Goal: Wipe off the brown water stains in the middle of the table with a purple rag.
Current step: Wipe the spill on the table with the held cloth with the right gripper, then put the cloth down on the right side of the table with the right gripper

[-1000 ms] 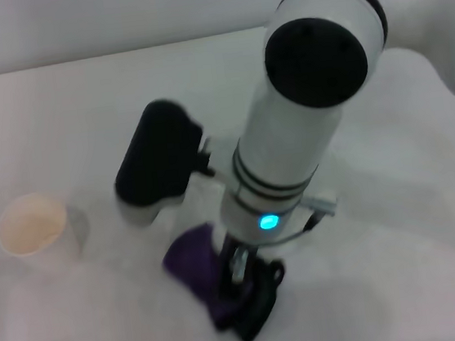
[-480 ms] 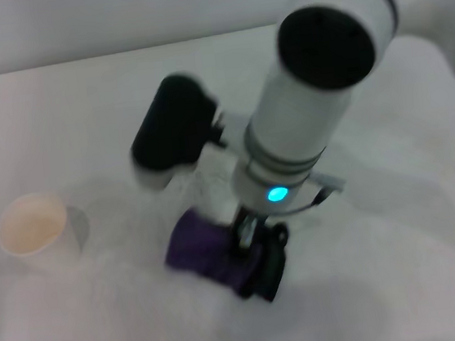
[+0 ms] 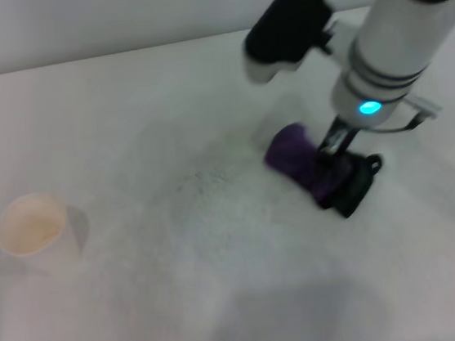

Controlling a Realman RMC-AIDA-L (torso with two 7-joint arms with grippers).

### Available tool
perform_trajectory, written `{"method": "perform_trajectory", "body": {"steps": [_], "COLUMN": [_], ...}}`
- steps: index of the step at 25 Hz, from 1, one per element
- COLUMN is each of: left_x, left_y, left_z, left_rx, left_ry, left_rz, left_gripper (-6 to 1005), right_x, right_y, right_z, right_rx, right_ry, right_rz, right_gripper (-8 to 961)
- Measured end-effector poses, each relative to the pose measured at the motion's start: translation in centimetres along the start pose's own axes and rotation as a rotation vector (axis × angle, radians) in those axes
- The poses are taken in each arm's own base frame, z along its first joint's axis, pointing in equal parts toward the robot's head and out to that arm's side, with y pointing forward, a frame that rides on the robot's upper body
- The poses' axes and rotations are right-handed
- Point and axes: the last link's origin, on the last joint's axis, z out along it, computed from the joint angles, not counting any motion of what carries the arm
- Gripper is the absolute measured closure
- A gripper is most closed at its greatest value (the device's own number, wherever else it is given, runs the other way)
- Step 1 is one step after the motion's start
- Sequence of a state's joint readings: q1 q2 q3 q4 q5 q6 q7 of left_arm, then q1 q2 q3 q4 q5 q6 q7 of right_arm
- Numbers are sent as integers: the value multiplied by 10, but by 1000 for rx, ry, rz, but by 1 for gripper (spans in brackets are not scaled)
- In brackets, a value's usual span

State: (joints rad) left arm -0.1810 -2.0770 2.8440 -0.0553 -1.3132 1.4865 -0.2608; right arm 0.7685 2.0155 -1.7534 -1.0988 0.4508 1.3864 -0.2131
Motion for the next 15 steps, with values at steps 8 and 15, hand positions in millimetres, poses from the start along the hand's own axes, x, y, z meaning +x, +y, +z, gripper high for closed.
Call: {"method": "perform_trajectory", "body": {"steps": [8,15], "left_x": [1,0], "left_y": [1,1], "left_z": [3,2], "left_rx": [-6,-4], "left_ry": [3,1], "left_rz": [0,0], "left_gripper": [106,106], "right_x": [20,26], "right_y": [-42,-51], "right_z": [-1,0], "right_rx": [29,26], "right_ry": [1,0], "right_rz": [105,119], "right_gripper": [792,783]}}
